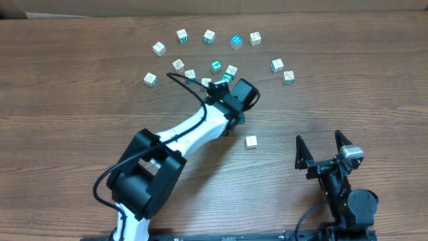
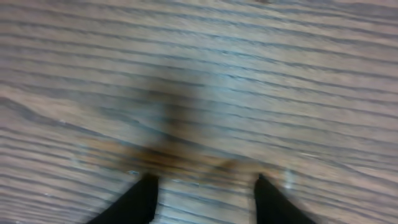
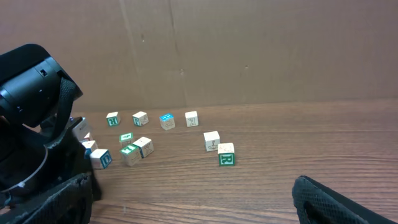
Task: Form a horizontal line
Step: 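Raise the open left gripper up and away from the '3' block, then swing the left gripper over the leftmost blocks of the arc, then lower the left gripper and grasp the block with teal '1'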
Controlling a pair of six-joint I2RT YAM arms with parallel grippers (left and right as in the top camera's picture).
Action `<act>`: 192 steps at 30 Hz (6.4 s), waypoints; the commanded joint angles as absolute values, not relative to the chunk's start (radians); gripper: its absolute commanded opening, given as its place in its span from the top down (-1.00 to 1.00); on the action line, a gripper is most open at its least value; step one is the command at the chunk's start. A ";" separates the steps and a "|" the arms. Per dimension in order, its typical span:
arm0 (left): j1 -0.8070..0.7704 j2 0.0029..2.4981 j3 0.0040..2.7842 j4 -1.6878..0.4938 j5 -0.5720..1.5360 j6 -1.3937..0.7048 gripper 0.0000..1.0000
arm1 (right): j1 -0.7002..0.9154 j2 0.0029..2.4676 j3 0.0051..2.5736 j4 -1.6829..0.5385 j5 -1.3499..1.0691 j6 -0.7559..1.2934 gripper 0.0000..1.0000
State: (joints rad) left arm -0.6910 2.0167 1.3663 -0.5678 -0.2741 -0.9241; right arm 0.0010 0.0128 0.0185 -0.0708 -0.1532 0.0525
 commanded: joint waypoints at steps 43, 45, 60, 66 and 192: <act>-0.673 2.037 1.360 -0.599 -0.295 -0.912 0.85 | 0.006 0.003 0.008 -0.066 -0.159 0.059 -1.00; -0.673 2.037 1.360 -0.603 -0.295 -0.912 0.81 | 0.006 0.003 0.008 -0.066 -0.159 0.059 -1.00; -0.673 2.037 1.360 -0.606 -0.295 -0.912 0.83 | 0.006 0.003 0.008 -0.066 -0.159 0.059 -1.00; -0.673 2.037 1.360 -0.606 -0.295 -0.912 0.91 | 0.006 0.003 0.008 -0.066 -0.159 0.059 -1.00; -0.152 2.173 2.030 -0.884 -0.100 -0.208 -0.47 | 0.006 0.003 0.008 -0.065 -0.159 0.059 -1.00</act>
State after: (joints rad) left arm -0.1547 2.1056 2.0357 -0.8898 -0.1997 -0.3157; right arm 0.0010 0.0128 0.0185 -0.0708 -0.1535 0.0528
